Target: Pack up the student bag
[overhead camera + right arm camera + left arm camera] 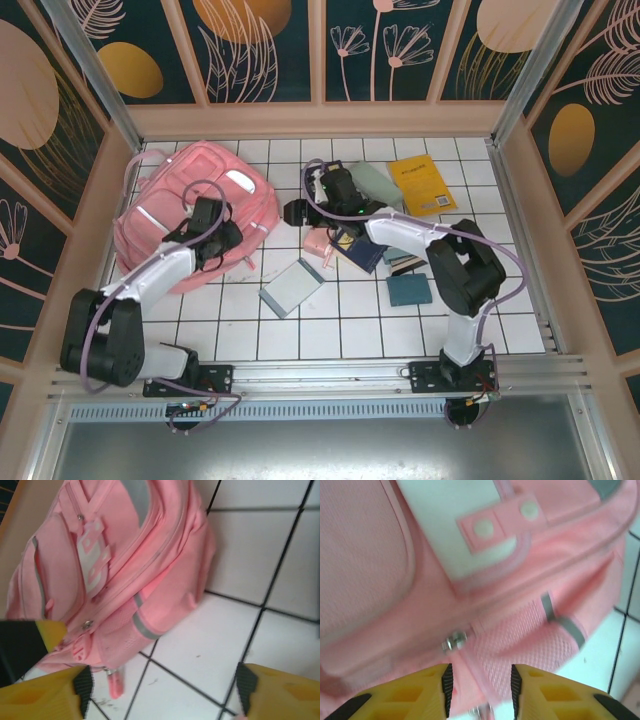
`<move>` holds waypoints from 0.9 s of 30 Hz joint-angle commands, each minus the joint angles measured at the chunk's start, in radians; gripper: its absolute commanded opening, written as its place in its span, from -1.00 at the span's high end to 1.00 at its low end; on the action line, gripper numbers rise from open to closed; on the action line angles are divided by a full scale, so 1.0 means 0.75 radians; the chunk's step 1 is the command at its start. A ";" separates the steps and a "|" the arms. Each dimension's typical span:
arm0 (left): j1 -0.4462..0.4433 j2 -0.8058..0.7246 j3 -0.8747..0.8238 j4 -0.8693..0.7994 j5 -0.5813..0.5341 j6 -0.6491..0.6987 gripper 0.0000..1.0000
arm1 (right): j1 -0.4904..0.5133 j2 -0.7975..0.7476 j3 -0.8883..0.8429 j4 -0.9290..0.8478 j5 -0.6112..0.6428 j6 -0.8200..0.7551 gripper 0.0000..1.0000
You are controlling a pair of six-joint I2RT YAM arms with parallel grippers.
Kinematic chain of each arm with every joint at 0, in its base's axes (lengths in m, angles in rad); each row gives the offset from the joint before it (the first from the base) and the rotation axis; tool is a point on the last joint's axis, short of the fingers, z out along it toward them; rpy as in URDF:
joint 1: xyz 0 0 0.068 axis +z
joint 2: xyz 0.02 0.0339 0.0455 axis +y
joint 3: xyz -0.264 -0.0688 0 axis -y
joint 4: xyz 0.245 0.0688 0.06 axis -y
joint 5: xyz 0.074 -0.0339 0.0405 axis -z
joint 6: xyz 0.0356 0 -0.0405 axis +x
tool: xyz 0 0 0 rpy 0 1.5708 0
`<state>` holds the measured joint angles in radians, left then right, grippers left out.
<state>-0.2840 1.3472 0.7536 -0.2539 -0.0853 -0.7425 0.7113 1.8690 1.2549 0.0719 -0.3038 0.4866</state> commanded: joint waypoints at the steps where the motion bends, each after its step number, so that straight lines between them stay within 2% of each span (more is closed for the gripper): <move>1: -0.093 -0.064 -0.114 0.040 0.050 -0.103 0.27 | 0.046 0.074 0.063 0.052 -0.062 0.129 -0.37; 6: -0.143 -0.117 -0.283 0.119 0.055 -0.203 0.40 | 0.081 0.186 0.110 0.089 -0.110 0.254 -0.25; 11: -0.149 -0.120 -0.363 0.246 0.111 -0.187 0.42 | 0.103 0.292 0.168 0.102 -0.133 0.320 -0.19; 14: -0.149 -0.080 -0.373 0.300 0.142 -0.179 0.42 | 0.109 0.349 0.216 0.101 -0.146 0.340 -0.16; 22: -0.149 -0.074 -0.341 0.273 0.027 -0.191 0.44 | 0.113 0.452 0.360 0.020 -0.107 0.343 -0.10; 27: -0.149 0.022 -0.275 0.241 0.008 -0.150 0.47 | 0.121 0.491 0.406 -0.027 -0.076 0.337 -0.09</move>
<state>-0.3931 1.3201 0.5007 -0.0643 -0.0528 -0.8692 0.7876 2.2089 1.5204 0.0925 -0.3843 0.7250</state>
